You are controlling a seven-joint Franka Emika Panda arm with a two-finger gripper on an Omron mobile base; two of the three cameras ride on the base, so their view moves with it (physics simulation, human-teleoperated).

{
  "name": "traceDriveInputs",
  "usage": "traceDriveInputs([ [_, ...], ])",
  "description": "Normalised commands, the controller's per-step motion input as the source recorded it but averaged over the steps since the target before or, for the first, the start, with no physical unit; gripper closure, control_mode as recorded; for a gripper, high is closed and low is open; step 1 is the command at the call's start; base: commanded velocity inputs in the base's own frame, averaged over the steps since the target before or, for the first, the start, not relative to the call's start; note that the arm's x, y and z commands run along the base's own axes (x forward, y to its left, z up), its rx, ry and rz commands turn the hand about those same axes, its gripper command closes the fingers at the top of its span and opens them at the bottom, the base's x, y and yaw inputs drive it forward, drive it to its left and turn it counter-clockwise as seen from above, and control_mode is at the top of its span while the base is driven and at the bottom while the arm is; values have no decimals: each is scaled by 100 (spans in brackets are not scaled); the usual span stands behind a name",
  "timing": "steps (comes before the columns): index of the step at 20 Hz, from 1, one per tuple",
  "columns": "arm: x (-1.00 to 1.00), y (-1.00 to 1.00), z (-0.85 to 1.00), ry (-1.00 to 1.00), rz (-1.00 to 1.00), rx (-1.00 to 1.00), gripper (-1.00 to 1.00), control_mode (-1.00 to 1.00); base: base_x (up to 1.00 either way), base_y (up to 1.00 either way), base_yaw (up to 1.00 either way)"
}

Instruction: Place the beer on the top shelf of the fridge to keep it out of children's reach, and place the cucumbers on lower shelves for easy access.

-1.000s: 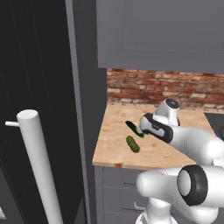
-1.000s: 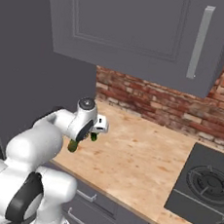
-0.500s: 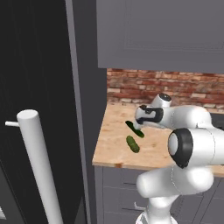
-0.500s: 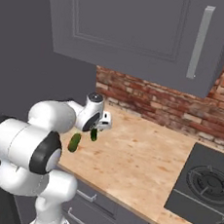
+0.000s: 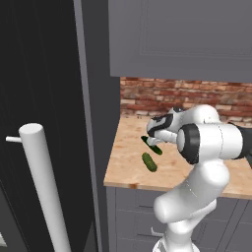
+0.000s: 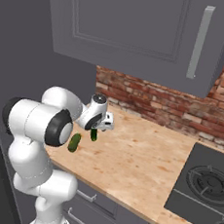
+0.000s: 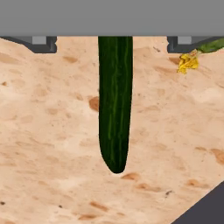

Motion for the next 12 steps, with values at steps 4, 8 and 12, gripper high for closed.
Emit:
traceDriveInputs([
  [4,34,14,-31,2,0,0,-100,-100,0,0,0],
  [8,39,9,-25,3,0,0,-100,-100,0,0,0],
  [12,42,0,-29,3,0,0,-100,-100,0,0,0],
])
